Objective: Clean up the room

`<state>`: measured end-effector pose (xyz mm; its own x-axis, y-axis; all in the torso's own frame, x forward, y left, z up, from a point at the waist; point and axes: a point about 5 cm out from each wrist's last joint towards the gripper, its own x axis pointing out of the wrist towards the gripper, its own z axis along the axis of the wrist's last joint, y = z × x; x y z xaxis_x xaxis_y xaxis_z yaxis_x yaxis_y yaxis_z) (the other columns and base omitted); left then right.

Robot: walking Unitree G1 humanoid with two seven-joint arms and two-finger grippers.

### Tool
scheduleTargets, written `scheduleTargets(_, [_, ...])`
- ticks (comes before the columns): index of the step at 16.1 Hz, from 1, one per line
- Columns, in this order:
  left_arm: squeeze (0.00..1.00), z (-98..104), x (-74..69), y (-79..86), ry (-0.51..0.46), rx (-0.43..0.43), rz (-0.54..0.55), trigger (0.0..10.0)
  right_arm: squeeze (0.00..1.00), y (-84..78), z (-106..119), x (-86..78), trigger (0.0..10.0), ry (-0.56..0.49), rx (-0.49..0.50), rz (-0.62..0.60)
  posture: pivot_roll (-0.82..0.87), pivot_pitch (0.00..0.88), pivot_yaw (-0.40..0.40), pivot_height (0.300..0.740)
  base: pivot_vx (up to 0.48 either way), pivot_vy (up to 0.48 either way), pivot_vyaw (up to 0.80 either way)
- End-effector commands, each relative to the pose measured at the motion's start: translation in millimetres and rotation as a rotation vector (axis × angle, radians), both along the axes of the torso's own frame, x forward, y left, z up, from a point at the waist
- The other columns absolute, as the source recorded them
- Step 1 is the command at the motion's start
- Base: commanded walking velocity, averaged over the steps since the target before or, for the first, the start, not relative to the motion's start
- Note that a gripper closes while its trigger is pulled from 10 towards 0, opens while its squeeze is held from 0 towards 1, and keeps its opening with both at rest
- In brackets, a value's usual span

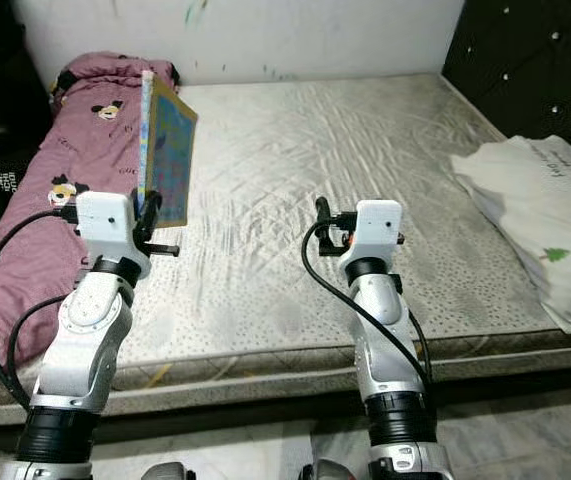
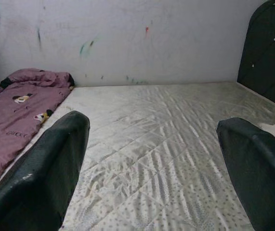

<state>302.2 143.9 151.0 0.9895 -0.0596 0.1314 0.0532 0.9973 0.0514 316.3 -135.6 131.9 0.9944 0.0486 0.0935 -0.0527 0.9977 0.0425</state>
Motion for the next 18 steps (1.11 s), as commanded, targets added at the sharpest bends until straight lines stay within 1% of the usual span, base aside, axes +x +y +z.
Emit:
scheduleTargets(1, [0.00,13.6,0.8,5.1,-0.068,0.002,0.015,10.0,0.00,5.4,3.8,2.2,10.0,-0.014,0.011,0.015,0.05,0.000,0.011,0.740,0.000,0.000,0.00])
scheduleTargets(6, [0.00,14.9,1.9,4.6,-0.072,-0.006,0.010,10.0,0.00,5.5,4.8,4.2,10.0,-0.016,0.013,0.011,0.06,0.000,0.011,0.740,0.000,0.000,0.00])
scheduleTargets(8, [0.00,15.5,2.1,3.5,-0.076,-0.025,0.003,10.0,0.00,5.9,5.7,5.5,10.0,-0.017,0.015,0.011,0.06,0.000,0.012,0.740,0.000,0.000,0.00])
scheduleTargets(11, [0.00,18.5,2.0,3.7,-0.098,-0.024,-0.006,10.0,0.00,5.8,6.7,7.2,10.0,-0.021,0.014,0.010,0.06,0.000,0.010,0.740,0.000,0.000,0.00])
scheduleTargets(15, [0.00,16.3,2.1,3.8,-0.083,-0.038,0.004,10.0,0.00,5.2,6.3,7.6,10.0,-0.023,0.011,0.009,0.05,0.000,0.009,0.740,0.000,0.000,0.00])
scheduleTargets(18, [0.00,11.5,2.5,1.5,-0.077,-0.028,0.008,10.0,0.00,4.4,8.5,6.3,10.0,-0.031,0.008,0.019,0.03,0.000,0.011,0.740,0.000,0.000,0.00])
